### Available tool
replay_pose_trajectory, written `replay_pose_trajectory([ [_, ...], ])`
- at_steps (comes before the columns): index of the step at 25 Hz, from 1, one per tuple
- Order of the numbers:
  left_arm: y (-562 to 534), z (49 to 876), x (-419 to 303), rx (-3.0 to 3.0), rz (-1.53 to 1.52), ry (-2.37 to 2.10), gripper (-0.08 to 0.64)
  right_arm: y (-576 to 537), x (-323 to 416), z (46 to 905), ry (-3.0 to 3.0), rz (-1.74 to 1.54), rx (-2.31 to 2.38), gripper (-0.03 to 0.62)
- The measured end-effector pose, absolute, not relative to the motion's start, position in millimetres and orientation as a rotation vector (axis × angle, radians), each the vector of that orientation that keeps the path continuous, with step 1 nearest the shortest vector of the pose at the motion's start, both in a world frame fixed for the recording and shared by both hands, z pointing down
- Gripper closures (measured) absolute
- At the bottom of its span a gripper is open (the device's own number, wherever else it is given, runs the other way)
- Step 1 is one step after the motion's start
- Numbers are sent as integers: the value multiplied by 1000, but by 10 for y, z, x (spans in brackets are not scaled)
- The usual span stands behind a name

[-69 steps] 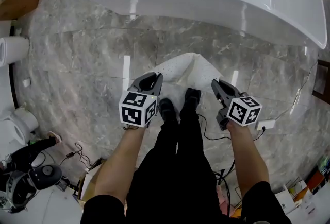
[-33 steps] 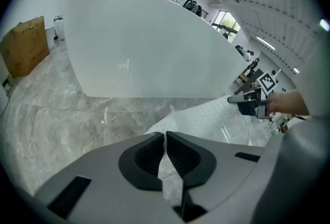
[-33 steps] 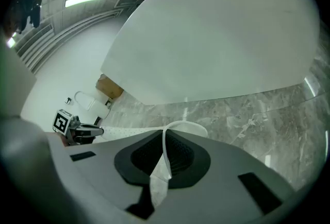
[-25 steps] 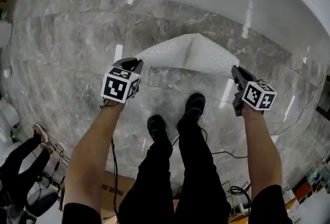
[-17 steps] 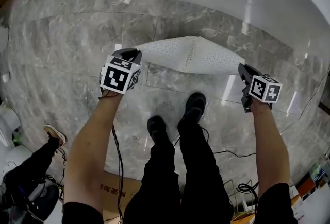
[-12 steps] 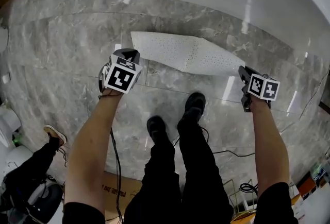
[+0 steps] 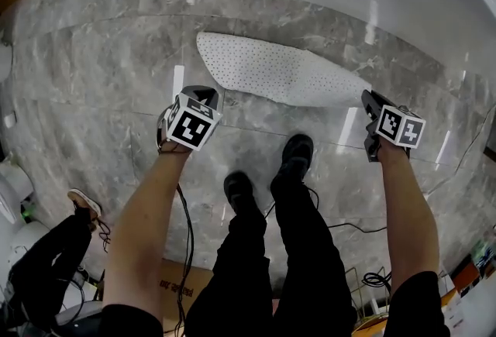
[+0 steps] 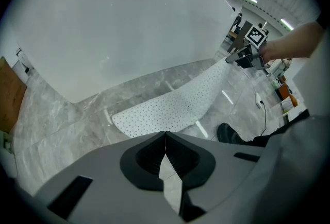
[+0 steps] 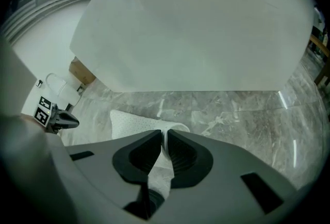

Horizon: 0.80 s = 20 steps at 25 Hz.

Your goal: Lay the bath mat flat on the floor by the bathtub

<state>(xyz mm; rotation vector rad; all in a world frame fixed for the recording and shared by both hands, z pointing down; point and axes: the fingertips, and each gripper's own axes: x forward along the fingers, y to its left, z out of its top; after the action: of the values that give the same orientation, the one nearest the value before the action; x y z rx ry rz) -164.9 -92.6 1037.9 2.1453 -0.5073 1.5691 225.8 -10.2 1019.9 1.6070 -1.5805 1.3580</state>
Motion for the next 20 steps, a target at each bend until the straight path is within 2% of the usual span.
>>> replay_pose_trajectory([
  [5,-657,10464,-1709,2076,1400,-520,549,-512,1869,9693,-1786,1262,1617,555],
  [8,-503,10451,-1837,2058,1375,-502,549,-490,1816,9699,-1748,1220,1580,554],
  [13,-460,10555,-1923,2084,1385,-453,548,-199,2441,10164,-1476,1283,1720,527],
  [16,-687,10831,-1945,2149,1443,-463,546,28,2761,10613,-1323,1309,1812,506],
  [20,-1029,11285,-1730,2192,1360,-522,532,329,3149,11225,-1217,1338,1872,500],
])
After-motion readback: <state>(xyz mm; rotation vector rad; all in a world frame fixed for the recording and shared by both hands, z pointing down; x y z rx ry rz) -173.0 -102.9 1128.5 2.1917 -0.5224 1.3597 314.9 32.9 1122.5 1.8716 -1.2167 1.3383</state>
